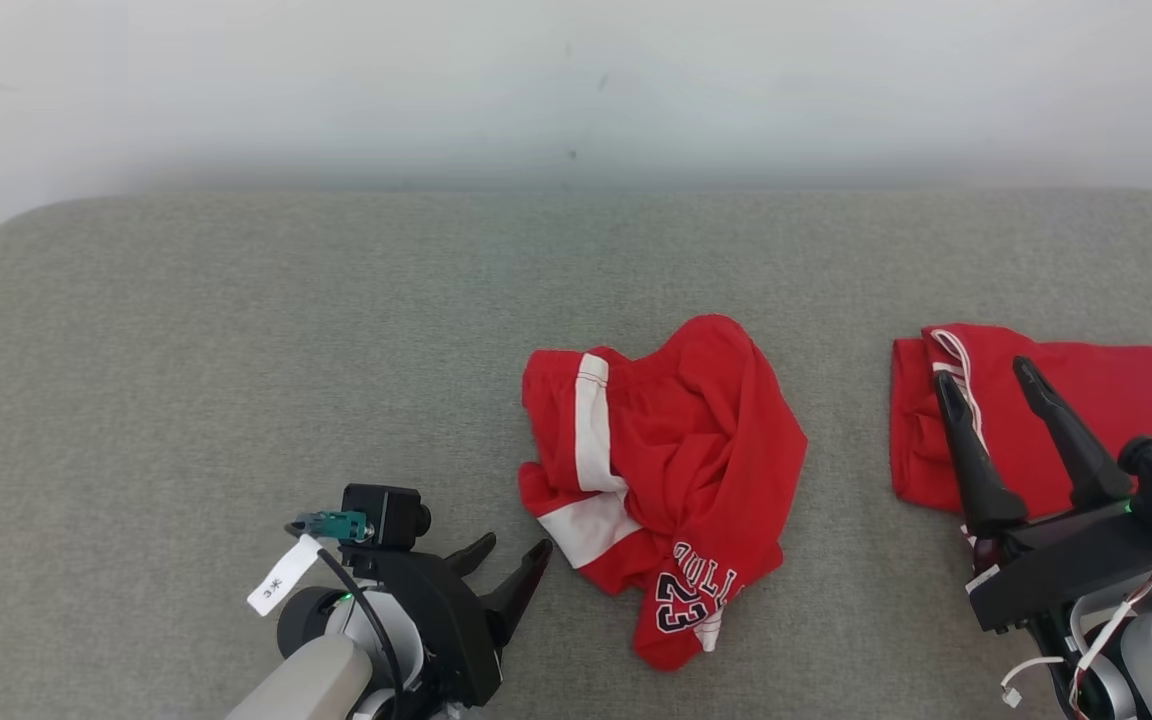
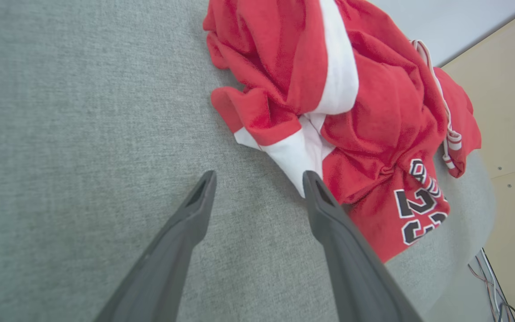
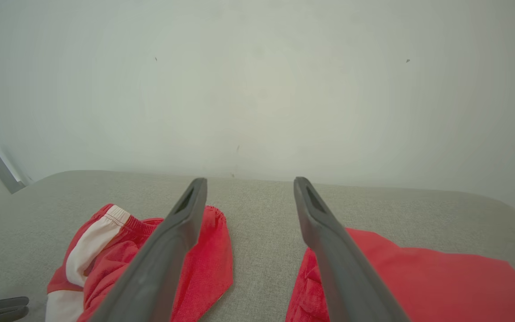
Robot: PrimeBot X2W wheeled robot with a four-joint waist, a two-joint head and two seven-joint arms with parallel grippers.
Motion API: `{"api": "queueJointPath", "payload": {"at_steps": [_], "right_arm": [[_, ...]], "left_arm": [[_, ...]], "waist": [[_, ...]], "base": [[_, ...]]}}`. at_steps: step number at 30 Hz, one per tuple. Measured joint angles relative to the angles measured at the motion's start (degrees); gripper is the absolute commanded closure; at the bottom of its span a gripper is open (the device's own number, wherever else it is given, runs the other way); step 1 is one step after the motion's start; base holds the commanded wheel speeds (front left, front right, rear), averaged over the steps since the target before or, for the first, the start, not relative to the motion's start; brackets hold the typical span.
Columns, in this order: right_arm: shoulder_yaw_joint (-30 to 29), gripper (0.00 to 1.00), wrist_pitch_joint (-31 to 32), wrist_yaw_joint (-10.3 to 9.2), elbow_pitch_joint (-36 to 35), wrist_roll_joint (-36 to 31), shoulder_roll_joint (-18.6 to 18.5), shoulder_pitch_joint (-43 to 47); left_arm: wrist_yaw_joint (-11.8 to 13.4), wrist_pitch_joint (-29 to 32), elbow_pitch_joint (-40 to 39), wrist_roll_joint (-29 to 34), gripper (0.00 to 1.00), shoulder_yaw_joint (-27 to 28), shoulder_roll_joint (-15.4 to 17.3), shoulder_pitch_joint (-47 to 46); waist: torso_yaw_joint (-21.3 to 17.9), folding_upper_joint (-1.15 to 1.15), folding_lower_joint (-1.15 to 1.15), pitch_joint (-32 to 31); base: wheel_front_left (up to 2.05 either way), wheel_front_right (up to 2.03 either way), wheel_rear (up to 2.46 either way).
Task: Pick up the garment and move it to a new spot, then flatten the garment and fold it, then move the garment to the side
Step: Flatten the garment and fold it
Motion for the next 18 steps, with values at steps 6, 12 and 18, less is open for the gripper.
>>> {"api": "queueJointPath", "payload": {"at_steps": [6, 12, 18], "right_arm": [[0.0, 0.00, 0.2, 0.00, -0.1, 0.0, 0.0, -0.9], [0.0, 0.00, 0.2, 0.00, -0.1, -0.1, -0.1, -1.2], [-1.6, 0.00, 0.1, -0.08, 0.0, -0.1, -0.7, -0.9]], "left_arm": [[-0.5, -0.5, 1.2, -0.4, 0.00, 0.1, -1.6, -1.1], [-0.6, -0.9, 3.3, -0.3, 0.69, -0.3, -2.8, -3.2], [-1.0, -1.0, 5.2, 0.0, 1.00, -0.5, -2.9, -4.2]], "waist": [[-2.0, 0.00, 0.00, 1.1], [-3.9, 0.01, 0.00, 2.3], [-4.5, 0.01, 0.00, 3.2]], "base": [[0.00, 0.00, 0.00], [0.00, 0.00, 0.00], [0.00, 0.00, 0.00]]}}
